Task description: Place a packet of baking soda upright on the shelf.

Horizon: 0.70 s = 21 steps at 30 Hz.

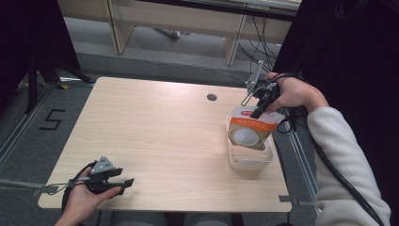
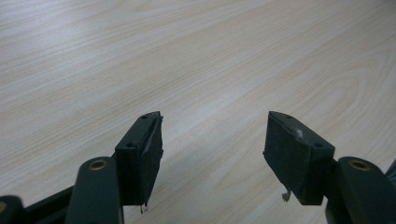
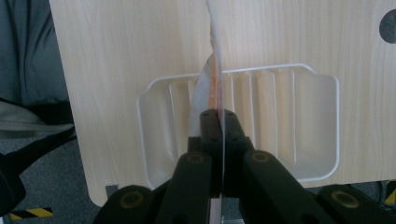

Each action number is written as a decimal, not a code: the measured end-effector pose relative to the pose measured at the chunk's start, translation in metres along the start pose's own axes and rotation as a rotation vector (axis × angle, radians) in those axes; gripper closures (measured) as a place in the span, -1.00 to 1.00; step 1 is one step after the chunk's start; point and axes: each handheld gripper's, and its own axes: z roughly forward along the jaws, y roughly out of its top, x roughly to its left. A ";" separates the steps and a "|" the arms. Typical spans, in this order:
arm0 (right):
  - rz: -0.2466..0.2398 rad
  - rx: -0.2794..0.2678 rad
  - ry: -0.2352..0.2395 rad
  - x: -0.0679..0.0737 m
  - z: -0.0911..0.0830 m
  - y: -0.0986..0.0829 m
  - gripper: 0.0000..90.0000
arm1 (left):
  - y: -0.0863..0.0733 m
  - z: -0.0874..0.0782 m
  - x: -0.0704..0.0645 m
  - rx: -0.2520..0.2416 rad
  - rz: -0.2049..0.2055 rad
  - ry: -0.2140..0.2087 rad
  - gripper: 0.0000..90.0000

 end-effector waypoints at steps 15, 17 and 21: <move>-0.014 0.023 -0.005 -0.002 0.003 -0.009 1.00 | 0.000 0.000 0.000 -0.001 -0.002 0.001 -0.19; -0.009 0.038 -0.007 -0.002 0.004 -0.010 1.00 | 0.000 0.000 0.000 -0.002 -0.003 0.000 -0.19; -0.032 0.036 0.002 -0.003 0.007 -0.011 1.00 | 0.000 0.000 0.000 -0.001 -0.002 0.000 -0.19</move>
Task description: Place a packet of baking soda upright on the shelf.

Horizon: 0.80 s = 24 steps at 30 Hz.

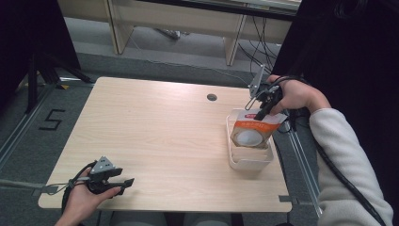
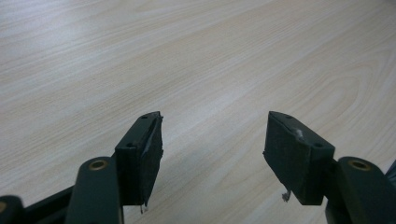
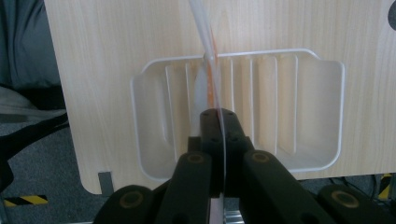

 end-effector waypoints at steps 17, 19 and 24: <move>-0.038 0.019 -0.005 -0.001 0.004 -0.002 1.00 | 0.000 0.000 0.000 0.002 -0.001 -0.003 -0.19; -0.034 0.024 -0.011 0.000 0.004 -0.002 1.00 | 0.000 0.000 0.000 0.002 -0.001 -0.002 -0.19; -0.047 0.033 -0.022 0.001 0.003 0.000 1.00 | 0.000 0.000 0.000 0.001 -0.008 0.000 -0.19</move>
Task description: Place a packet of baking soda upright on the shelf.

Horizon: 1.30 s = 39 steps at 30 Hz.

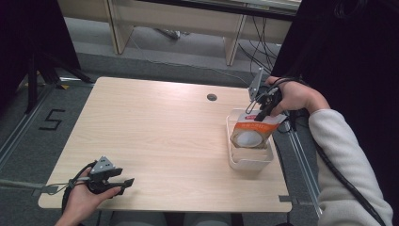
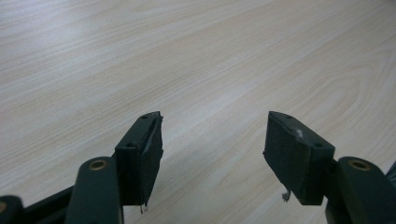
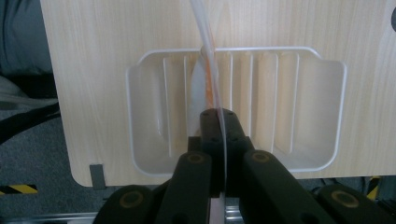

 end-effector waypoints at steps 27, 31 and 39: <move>0.012 0.009 0.030 -0.002 0.014 -0.005 1.00 | 0.000 0.000 0.000 0.000 0.000 -0.001 -0.19; 0.033 0.016 0.030 -0.001 0.013 -0.007 1.00 | 0.000 0.000 0.000 -0.001 -0.001 0.000 -0.19; -0.004 0.021 0.032 -0.003 0.018 -0.008 1.00 | 0.000 0.000 0.000 -0.002 -0.002 -0.001 -0.19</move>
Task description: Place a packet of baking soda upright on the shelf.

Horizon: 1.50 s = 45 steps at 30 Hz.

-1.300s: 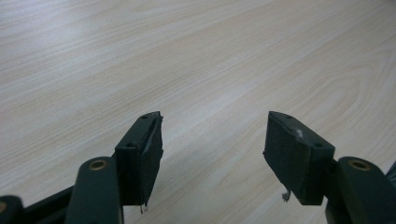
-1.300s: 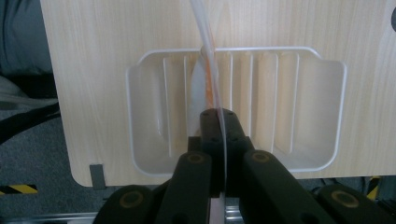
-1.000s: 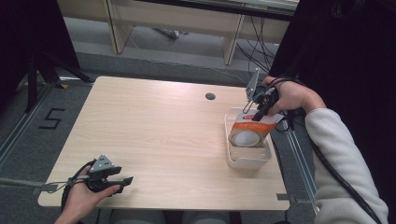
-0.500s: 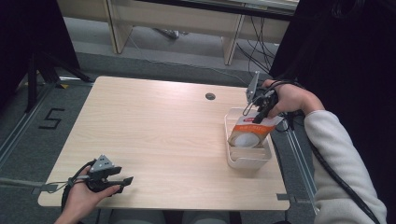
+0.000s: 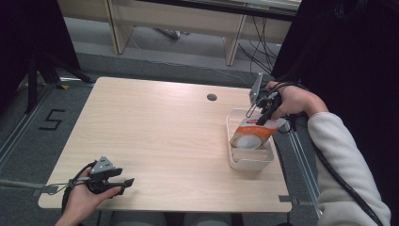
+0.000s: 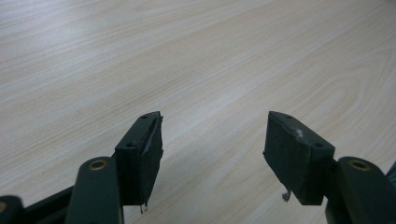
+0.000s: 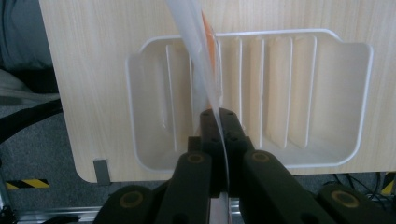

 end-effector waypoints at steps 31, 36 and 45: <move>0.029 0.042 0.011 0.003 0.010 -0.003 1.00 | 0.000 0.000 0.000 0.004 0.009 0.002 -0.19; 0.035 0.064 0.017 0.004 0.013 0.001 1.00 | 0.000 0.000 0.000 0.007 0.012 0.002 -0.19; 0.053 0.091 0.030 0.005 0.021 0.004 1.00 | 0.000 0.000 0.000 0.006 0.008 0.002 -0.19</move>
